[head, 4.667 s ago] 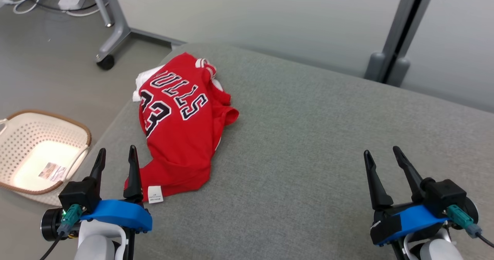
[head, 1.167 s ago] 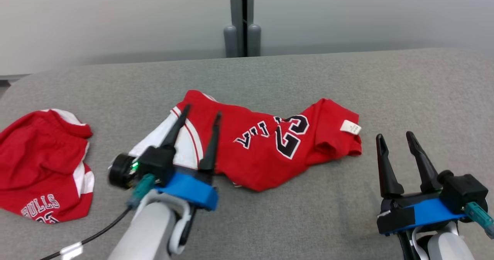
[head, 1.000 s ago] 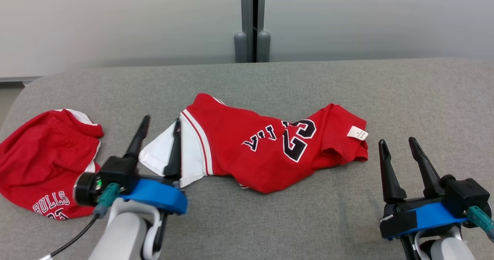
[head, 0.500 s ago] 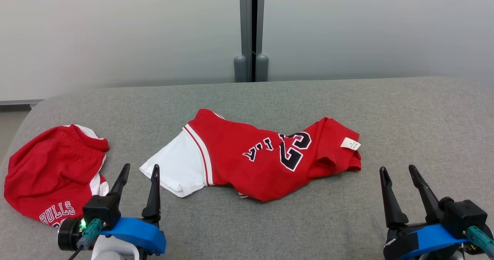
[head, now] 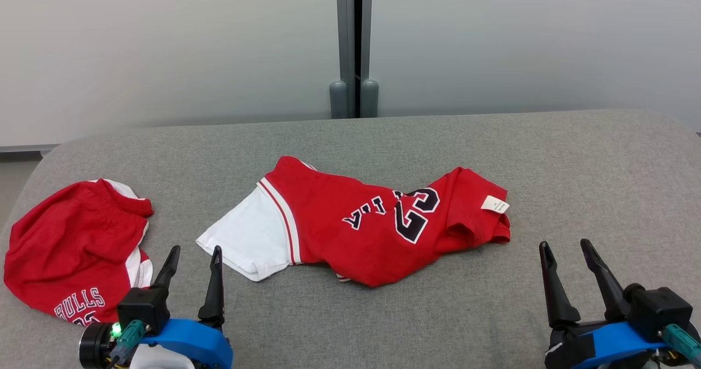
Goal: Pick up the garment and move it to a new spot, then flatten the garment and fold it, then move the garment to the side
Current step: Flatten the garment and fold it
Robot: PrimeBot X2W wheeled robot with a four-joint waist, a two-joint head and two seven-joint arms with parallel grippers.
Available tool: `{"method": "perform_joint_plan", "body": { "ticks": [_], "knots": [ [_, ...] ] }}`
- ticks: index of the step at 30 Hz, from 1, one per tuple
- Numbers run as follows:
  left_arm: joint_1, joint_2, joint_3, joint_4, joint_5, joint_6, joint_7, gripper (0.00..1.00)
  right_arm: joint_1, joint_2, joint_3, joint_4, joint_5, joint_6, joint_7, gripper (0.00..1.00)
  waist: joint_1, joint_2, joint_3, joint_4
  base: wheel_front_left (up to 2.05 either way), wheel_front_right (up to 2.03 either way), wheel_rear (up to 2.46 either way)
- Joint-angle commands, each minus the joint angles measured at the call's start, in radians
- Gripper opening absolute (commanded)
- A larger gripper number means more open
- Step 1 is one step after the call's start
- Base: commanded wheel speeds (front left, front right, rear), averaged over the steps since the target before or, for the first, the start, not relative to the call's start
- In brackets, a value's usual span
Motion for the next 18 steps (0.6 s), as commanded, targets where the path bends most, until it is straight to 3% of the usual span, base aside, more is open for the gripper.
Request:
{"method": "perform_joint_plan", "body": {
  "ticks": [1,11,18],
  "knots": [
    [-0.005,0.002,0.002,0.000,0.002,0.006,-0.005,1.00,0.008,-0.002,-0.001,-0.005,0.005,0.000,0.001,1.00,0.0000,0.0001,0.001,0.000,0.00,0.00,0.00],
    [-0.024,0.000,0.003,-0.015,0.007,0.010,-0.005,1.00,0.002,-0.002,-0.008,-0.010,0.000,0.000,0.009,1.00,0.0000,0.0001,0.017,0.006,0.00,0.00,0.00],
    [-0.089,-0.007,0.009,-0.072,0.033,0.020,-0.005,1.00,-0.067,-0.001,0.017,0.025,-0.037,0.000,0.055,1.00,0.0000,0.0001,0.117,0.042,0.00,0.00,0.00]
  ]
}}
